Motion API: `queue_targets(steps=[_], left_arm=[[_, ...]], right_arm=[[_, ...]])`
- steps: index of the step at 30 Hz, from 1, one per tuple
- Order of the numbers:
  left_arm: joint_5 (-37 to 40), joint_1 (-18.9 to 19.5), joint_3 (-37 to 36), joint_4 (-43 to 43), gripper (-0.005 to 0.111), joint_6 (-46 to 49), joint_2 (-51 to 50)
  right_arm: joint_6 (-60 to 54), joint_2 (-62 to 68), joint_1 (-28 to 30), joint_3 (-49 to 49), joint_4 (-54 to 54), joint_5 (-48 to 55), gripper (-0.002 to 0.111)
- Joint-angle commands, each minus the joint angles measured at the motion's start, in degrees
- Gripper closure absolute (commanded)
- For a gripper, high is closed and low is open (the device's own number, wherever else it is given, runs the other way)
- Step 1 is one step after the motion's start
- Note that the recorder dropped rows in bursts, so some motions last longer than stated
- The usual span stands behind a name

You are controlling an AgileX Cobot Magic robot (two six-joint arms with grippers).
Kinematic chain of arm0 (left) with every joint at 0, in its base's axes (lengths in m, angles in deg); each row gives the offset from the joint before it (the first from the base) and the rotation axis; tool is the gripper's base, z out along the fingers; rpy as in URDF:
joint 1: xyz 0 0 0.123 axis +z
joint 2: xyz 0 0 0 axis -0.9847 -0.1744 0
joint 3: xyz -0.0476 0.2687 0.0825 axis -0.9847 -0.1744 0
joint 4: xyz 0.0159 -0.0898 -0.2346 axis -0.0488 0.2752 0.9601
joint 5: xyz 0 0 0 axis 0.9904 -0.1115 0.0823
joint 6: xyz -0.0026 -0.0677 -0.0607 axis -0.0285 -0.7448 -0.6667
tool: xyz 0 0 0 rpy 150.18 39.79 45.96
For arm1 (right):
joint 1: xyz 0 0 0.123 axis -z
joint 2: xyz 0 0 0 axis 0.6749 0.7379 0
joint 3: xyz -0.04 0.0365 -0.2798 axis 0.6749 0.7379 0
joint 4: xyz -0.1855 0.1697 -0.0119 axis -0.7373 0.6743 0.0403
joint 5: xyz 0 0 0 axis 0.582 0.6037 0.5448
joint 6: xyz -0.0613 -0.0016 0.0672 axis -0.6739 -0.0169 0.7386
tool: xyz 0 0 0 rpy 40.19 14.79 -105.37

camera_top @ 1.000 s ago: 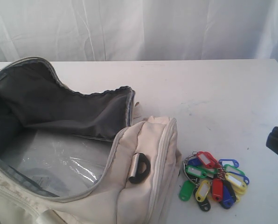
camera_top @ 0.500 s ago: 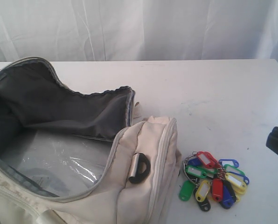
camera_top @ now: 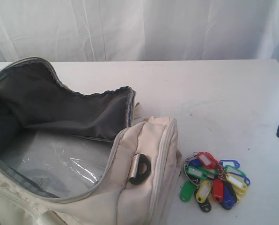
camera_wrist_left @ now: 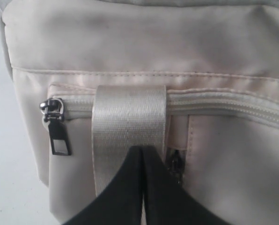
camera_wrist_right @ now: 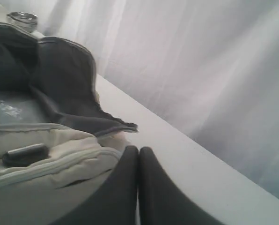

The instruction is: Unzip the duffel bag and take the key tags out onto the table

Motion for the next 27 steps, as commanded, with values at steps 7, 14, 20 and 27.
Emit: queue_targets(steps=[7, 14, 20, 27], left_arm=[[0.1, 0.2, -0.3, 0.5, 0.106, -0.3, 0.3], [0.1, 0.2, -0.3, 0.5, 0.106, -0.3, 0.3], [0.1, 0.2, -0.3, 0.5, 0.106, -0.3, 0.3], [0.1, 0.2, -0.3, 0.5, 0.106, -0.3, 0.3]], right_arm=[[6.8, -7.4, 28.8, 11.4, 5.7, -5.7, 0.108], [6.8, -13.2, 40.9, 20.3, 13.3, -8.3, 0.108], [6.6, -13.2, 43.0, 20.7, 13.3, -9.6, 0.108], [4.9, -13.2, 42.9, 20.7, 13.0, -6.3, 0.108]])
